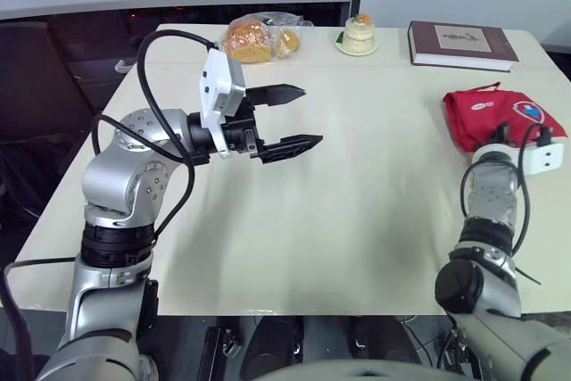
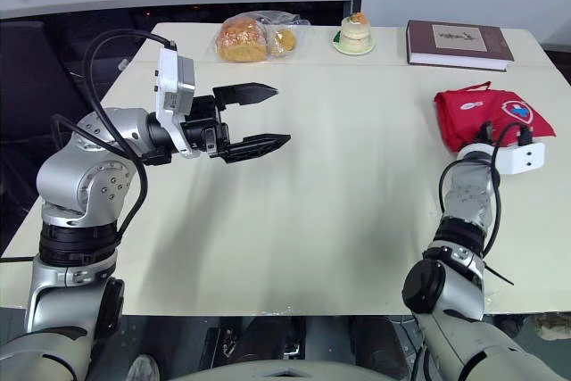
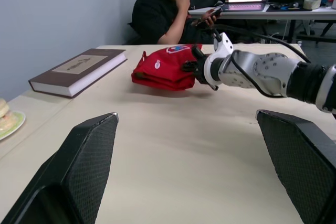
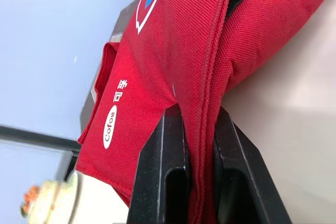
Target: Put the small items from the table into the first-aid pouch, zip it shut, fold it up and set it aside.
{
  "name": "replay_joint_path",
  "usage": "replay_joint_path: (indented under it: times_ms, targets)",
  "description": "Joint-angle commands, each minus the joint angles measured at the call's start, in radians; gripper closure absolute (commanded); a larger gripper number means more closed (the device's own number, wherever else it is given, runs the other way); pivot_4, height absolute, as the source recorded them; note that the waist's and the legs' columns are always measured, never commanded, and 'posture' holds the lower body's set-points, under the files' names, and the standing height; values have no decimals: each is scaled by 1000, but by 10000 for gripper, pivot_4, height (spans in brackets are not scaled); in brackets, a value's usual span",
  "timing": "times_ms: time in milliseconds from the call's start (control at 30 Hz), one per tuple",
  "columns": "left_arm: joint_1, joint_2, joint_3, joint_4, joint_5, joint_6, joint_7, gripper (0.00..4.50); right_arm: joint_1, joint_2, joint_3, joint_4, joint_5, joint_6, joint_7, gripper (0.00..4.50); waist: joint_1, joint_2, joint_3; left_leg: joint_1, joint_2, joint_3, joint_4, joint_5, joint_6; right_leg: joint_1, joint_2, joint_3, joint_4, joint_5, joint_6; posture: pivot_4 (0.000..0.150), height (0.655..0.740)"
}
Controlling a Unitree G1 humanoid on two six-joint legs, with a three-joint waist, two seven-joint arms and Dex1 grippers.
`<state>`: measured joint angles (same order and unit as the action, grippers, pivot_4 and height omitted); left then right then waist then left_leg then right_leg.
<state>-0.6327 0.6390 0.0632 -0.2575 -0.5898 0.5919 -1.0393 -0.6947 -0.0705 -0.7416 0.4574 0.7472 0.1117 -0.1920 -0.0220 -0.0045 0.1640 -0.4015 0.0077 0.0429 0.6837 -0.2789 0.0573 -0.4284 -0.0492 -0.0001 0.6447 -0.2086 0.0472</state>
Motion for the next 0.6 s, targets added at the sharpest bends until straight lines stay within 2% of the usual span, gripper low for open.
replay_joint_path:
  times_ms: [33, 100, 167, 233, 433, 500, 600]
  targets:
    - [4, 3, 8, -23, -15, -19, 3, 0, 43, -13, 53, -105, 30, 80, 40, 28434, 0, 0, 0, 0, 0, 1, 0, 0, 0, 0, 0, 0, 0, 0, 0, 1500, 7289]
    - [10, 4, 13, -26, -18, -18, 5, 0, 79, -25, 71, -152, 42, 126, 43, 18656, 0, 0, 0, 0, 0, 1, 0, 0, 0, 0, 0, 1, 1, 0, 0, 1500, 7289]
    - [20, 6, 16, -28, -18, -20, 7, 0, 115, -27, 69, -218, 70, 165, 22, 6622, 1, 0, 0, 0, 0, 1, 0, -1, 1, 0, 0, 1, 1, 0, 0, 1500, 7289]
    - [42, -1, 20, -39, -27, -17, 12, 0, 168, -37, 83, -302, 95, 225, 17, 506, 2, 0, 0, 1, 0, 2, 0, -1, 2, 0, 0, 1, 1, 0, 0, 1500, 7289]
    - [156, -16, 22, -78, -24, -37, 36, 0, 333, -99, 154, -513, 151, 393, 57, 506, 6, 0, 0, 0, 0, 2, 0, -1, 2, -1, 0, 2, 0, 0, 0, 1500, 7289]
    - [239, -24, 35, -102, -9, -40, 74, 0, 447, -202, 245, -587, 63, 368, 251, 506, 5, 2, -1, 1, 0, 4, 0, -2, 3, -1, 0, 4, 0, 0, 0, 1500, 7289]
    - [344, -14, 59, -129, 7, -45, 116, 0, 612, -343, 358, -645, -75, 226, 542, 506, 7, 2, -1, 2, 0, 5, 0, -3, 5, -1, 0, 6, -1, 0, 0, 1500, 7289]
